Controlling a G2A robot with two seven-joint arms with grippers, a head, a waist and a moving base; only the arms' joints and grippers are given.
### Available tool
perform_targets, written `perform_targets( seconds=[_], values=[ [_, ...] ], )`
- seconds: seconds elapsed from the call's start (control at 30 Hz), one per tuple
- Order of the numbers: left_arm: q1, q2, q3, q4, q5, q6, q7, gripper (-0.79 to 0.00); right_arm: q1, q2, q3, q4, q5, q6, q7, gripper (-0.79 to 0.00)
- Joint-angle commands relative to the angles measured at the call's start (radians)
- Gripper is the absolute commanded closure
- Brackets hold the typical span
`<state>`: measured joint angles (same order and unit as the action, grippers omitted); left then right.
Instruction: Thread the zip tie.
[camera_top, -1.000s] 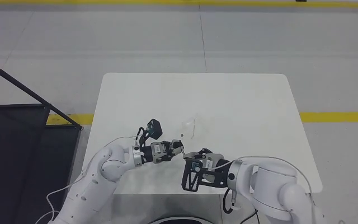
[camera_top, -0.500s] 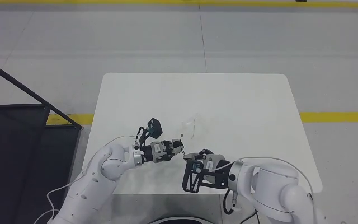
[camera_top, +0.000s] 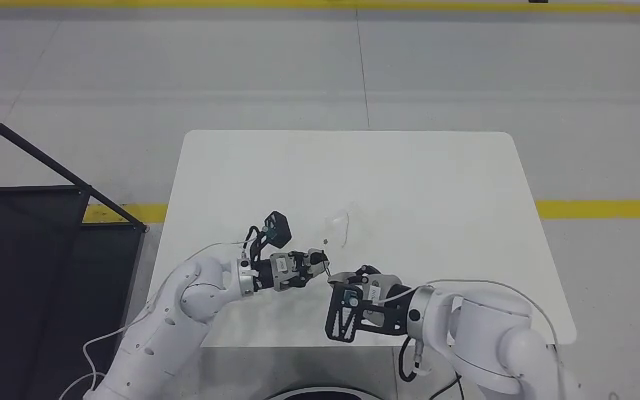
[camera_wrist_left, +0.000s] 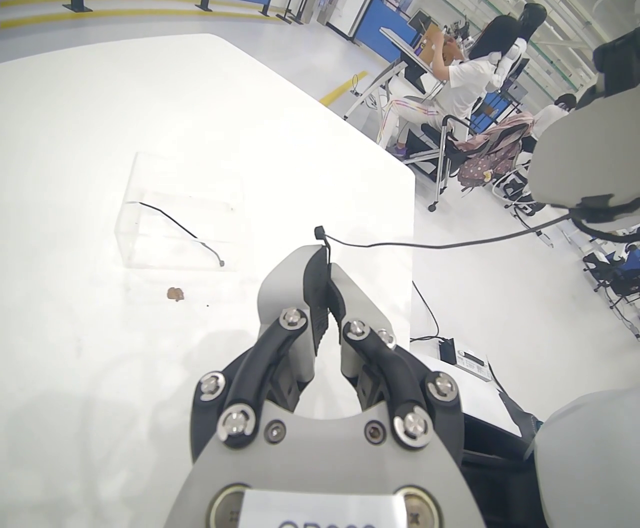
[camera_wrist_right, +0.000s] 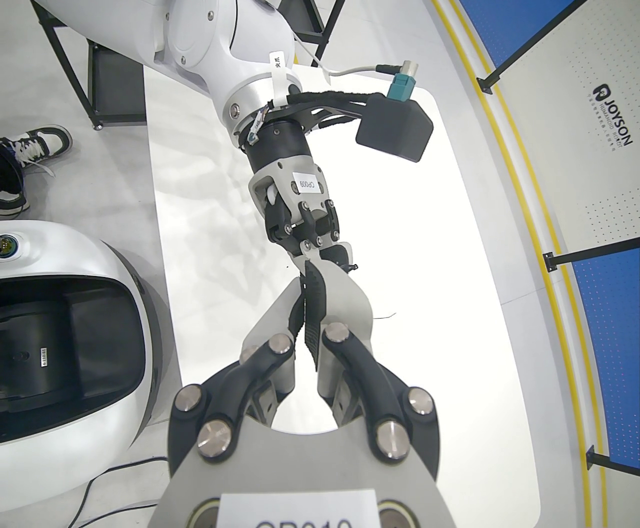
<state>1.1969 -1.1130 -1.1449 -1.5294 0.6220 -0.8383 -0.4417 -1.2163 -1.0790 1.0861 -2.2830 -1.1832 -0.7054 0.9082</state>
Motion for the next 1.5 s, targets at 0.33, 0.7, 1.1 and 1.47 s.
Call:
perform_targets(
  seconds=[0.33,0.7,1.1,1.47],
  values=[
    [-0.001,0.006,0.007,-0.008,0.003,0.003,-0.008,0.0,0.001,0.005,-0.002,-0.013,-0.025,0.033,-0.008,0.0],
    [-0.009,0.011,0.02,-0.008,0.002,0.002,-0.025,0.0,-0.012,0.01,-0.005,-0.026,-0.089,0.057,-0.04,0.0],
    [-0.017,0.016,0.036,-0.008,-0.004,0.005,-0.051,0.0,-0.028,0.013,-0.018,-0.056,-0.196,0.092,-0.045,0.0],
    [-0.025,0.021,0.048,-0.008,-0.013,0.006,-0.07,0.0,-0.056,0.015,-0.022,-0.067,-0.272,0.106,-0.079,0.0]
  ],
)
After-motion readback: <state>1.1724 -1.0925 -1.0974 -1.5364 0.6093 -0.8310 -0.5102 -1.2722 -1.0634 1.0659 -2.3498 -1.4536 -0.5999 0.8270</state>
